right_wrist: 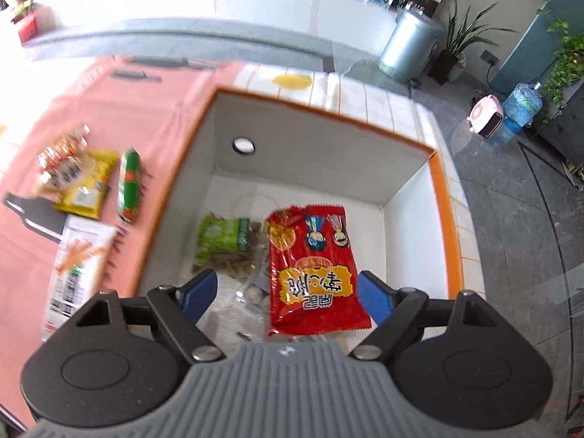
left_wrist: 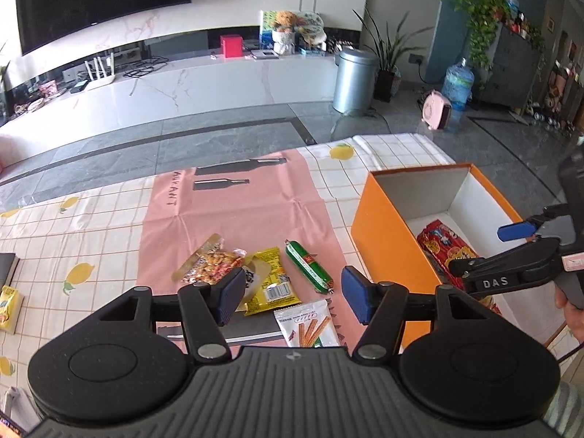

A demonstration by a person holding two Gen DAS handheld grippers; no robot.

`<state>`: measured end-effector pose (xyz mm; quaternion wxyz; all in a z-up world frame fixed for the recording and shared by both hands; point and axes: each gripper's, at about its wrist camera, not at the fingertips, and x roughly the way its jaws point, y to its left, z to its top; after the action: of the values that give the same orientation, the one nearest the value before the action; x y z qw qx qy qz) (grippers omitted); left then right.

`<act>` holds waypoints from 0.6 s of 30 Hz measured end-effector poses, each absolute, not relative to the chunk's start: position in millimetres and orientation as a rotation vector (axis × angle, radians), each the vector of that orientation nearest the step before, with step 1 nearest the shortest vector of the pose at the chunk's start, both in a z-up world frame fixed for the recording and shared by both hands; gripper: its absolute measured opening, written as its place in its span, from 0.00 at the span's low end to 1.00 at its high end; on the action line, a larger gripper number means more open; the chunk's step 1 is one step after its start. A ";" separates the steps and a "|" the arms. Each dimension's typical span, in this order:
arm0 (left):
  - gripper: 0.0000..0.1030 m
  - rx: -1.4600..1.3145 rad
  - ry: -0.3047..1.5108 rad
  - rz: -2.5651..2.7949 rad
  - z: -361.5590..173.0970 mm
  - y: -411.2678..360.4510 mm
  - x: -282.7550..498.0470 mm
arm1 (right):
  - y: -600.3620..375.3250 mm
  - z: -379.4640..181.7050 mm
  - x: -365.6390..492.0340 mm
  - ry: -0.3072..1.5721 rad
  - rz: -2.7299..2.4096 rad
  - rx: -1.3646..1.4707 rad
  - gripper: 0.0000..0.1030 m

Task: Organize snacks
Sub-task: 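Move both tools back over the remaining snacks on the pink mat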

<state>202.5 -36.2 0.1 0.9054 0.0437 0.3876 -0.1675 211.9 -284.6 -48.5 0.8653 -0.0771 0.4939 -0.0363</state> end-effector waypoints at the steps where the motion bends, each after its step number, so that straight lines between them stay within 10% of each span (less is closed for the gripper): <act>1: 0.69 0.077 0.791 -0.336 3.0 -31.1 199.5 | -281.8 -42.0 206.5 1.015 -0.073 -0.152 0.79; 18: 0.69 0.002 0.668 -0.215 25.2 49.0 156.3 | -190.1 0.0 117.0 0.768 0.096 0.158 0.79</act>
<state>156.3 49.0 25.2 0.9390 0.0012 0.3272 -0.1055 117.0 -190.1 0.0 0.9231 0.0768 0.3740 0.0469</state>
